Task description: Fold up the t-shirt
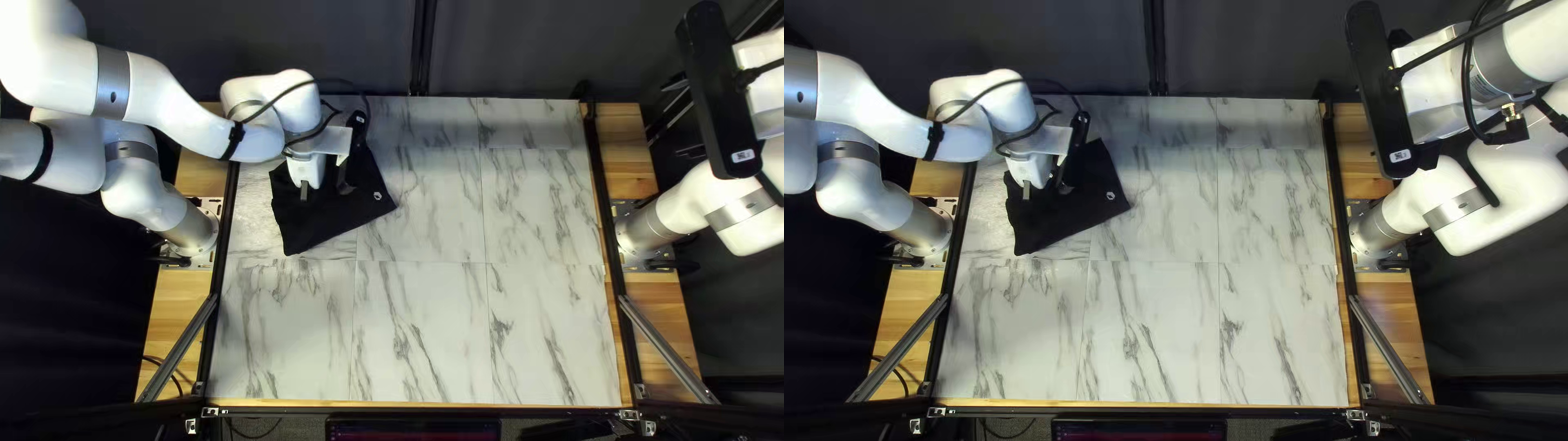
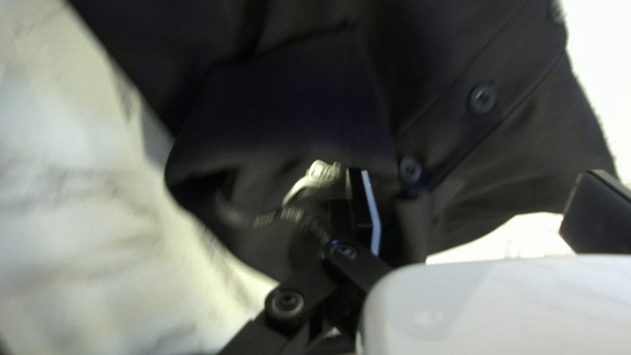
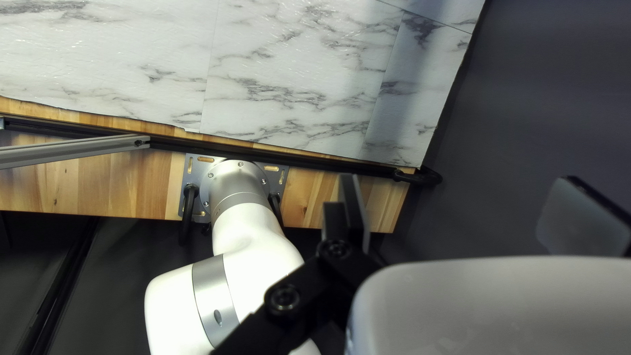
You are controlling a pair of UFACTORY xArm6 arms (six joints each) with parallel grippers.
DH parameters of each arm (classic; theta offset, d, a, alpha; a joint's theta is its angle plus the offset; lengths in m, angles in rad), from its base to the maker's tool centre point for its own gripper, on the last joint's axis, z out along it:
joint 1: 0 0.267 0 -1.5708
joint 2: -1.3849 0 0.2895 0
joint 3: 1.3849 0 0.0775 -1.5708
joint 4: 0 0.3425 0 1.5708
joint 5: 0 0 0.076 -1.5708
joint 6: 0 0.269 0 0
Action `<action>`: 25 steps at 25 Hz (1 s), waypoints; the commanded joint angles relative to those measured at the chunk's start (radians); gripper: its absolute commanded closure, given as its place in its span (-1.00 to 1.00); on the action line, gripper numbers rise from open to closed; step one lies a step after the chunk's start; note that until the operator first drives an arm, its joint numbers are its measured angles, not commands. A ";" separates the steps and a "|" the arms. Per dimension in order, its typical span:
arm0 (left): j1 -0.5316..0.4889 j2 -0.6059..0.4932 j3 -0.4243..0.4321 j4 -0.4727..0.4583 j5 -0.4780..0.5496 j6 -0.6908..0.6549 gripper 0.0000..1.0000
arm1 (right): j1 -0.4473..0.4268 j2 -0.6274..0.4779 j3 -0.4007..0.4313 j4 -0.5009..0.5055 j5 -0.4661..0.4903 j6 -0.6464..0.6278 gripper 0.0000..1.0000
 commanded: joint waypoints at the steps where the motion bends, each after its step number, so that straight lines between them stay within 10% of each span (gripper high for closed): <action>1: 0.005 -0.084 0.070 0.018 0.008 -0.054 -1.00 | 0.000 0.000 0.000 0.000 0.000 0.000 -1.00; 12: -0.260 -0.227 0.104 0.193 -0.056 -0.481 -1.00 | 0.000 0.000 0.000 0.000 0.000 0.000 -1.00; 18: -0.440 -0.008 -0.045 0.496 -0.170 -0.791 -1.00 | 0.000 0.000 0.000 0.000 0.000 0.000 -1.00; 25: -0.416 0.161 -0.121 0.824 -0.257 -0.894 -1.00 | 0.000 0.000 0.000 0.000 0.000 0.000 -1.00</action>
